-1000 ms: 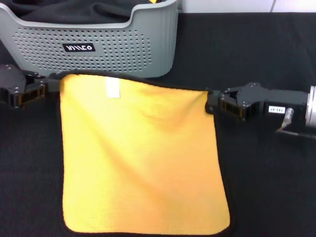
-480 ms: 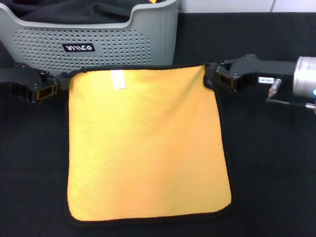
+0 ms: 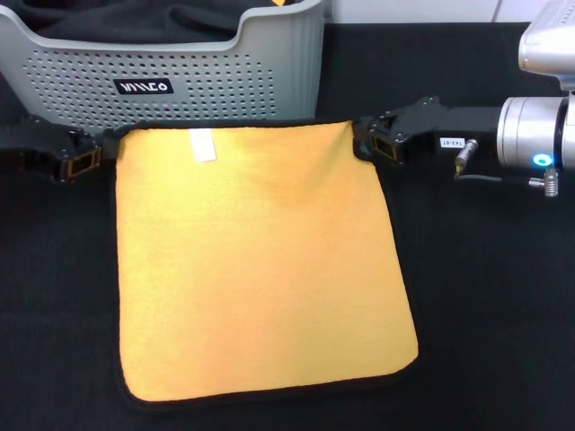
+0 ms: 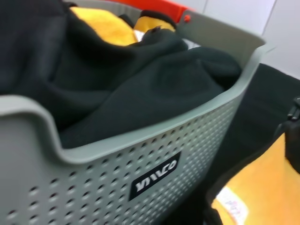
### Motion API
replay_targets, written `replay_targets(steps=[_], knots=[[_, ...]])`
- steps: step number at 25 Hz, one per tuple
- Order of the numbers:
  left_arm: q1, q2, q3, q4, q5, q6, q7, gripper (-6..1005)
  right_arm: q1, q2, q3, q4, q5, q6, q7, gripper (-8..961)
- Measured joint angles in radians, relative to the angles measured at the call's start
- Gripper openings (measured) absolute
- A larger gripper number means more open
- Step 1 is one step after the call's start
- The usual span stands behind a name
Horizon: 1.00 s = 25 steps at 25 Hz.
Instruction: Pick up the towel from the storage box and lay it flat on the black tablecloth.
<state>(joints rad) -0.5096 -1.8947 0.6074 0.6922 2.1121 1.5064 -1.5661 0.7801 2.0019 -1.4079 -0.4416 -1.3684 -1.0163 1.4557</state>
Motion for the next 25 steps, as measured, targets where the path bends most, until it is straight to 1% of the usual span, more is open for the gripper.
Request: replay_targets(steps=[6, 9, 13, 15, 18, 20, 22, 25], knots=[[0.0, -0.005, 0.0, -0.01, 0.032, -0.031, -0.001, 21, -0.006, 0.006, 0.001, -0.004, 0.0, 0.016, 0.002, 58], [0.001, -0.012, 0.0, -0.01, 0.046, -0.04, 0.004, 25, -0.013, 0.01, 0.004, -0.008, 0.004, 0.019, 0.0, 59], [0.003, -0.025, -0.006, -0.01, 0.048, -0.062, 0.003, 32, -0.044, 0.023, 0.013, -0.03, 0.01, 0.037, -0.019, 61], [0.005, -0.032, -0.01, -0.01, 0.044, -0.082, 0.0, 35, -0.055, 0.025, 0.011, -0.041, 0.01, 0.041, -0.034, 62], [0.011, -0.039, -0.013, -0.007, 0.043, -0.099, -0.002, 211, -0.086, 0.026, 0.015, -0.072, 0.01, 0.046, -0.047, 166], [0.015, -0.04, -0.015, -0.005, 0.042, -0.099, -0.003, 254, -0.117, 0.024, 0.016, -0.105, 0.011, 0.048, -0.048, 236], [0.02, -0.039, -0.019, 0.001, 0.039, -0.094, -0.003, 297, -0.148, 0.022, 0.017, -0.138, 0.011, 0.047, -0.047, 328], [0.04, -0.03, -0.026, 0.015, 0.002, -0.047, 0.003, 361, -0.214, 0.019, 0.018, -0.211, 0.011, 0.01, -0.053, 466]])
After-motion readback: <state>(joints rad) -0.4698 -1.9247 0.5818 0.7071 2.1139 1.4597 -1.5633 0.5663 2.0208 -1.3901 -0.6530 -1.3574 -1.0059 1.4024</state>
